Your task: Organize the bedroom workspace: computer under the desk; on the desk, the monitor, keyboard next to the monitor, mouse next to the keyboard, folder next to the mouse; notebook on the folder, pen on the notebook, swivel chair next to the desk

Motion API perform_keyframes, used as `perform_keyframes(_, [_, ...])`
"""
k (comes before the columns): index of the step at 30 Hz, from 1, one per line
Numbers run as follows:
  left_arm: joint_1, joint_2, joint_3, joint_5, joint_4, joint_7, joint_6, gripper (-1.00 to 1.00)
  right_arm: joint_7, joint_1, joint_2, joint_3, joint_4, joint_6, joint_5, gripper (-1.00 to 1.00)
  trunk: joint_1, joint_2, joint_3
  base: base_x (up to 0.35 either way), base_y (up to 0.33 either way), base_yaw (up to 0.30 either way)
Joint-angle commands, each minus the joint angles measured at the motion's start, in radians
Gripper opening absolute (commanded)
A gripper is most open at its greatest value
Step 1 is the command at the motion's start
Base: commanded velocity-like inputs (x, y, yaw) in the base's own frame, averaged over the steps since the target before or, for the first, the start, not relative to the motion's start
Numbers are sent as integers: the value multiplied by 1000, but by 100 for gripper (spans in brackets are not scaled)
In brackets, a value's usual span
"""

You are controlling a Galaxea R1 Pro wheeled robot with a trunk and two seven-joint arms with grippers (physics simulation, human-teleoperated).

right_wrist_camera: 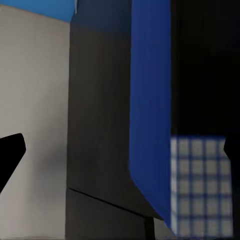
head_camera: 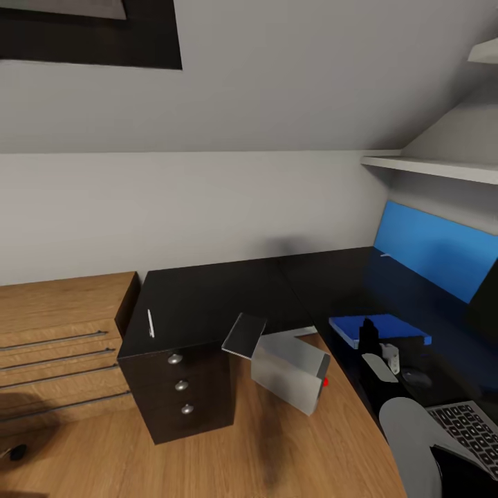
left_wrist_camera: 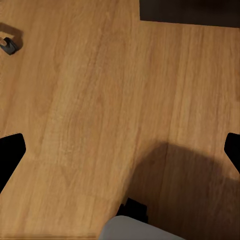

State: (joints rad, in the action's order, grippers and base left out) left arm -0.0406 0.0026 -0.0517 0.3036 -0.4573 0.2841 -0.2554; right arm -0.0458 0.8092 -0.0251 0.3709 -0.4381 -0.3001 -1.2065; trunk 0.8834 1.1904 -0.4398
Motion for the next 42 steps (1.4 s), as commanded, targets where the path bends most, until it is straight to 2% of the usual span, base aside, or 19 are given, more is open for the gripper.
perform_keyframes(1, [0, 0, -5, 6, 0, 6, -4, 100, -5, 1, 0, 0, 1, -2, -7, 100, 0, 1, -1, -44, 0, 0])
perform_keyframes(16, [-1, 0, -5, 6, 0, 6, -4, 100, -6, 1, 5, -1, 0, -3, -2, 100, 0, 1, -1, -5, 0, 0])
perform_keyframes(23, [-1, 0, -5, 6, 2, 6, -4, 100, -48, -2, 21, -7, -5, -6, 48, 100, 0, 1, -1, 0, 0, 0])
perform_keyframes(25, [-1, 0, -5, 6, 3, 6, -3, 100, -67, -5, 52, -14, -17, -8, 78, 100, 0, 1, -1, 0, 0, 0])
perform_keyframes(26, [-1, 0, -5, 6, 3, 6, -3, 100, -71, -6, 60, -15, -21, -8, 89, 100, 0, 1, -1, 0, 0, 0])
perform_keyframes(28, [-1, 0, -6, 6, 4, 7, -4, 100, -87, -32, 106, -21, -44, -11, 207, 100, 0, 1, -1, 0, 0, 0])
perform_keyframes(30, [-1, 0, -7, 6, 4, 6, -4, 100, -89, -37, 124, -22, -45, -10, 263, 100, 0, 1, -1, 0, 0, 0])
perform_keyframes(34, [-1, 0, -8, 5, 4, 6, -4, 100, -90, -40, 154, -28, -36, -4, 339, 100, 0, 1, -1, 0, 0, 0])
perform_keyframes(37, [-1, 0, -8, 5, 4, 6, -4, 100, -91, -42, 167, -63, -9, -2, 355, 100, 0, 1, -1, 0, 0, 0])
perform_keyframes(42, [0, 0, -8, 5, 4, 6, -5, 100, -90, -42, 174, -164, 54, 20, 361, 100, 0, 1, -1, 0, 0, 0])
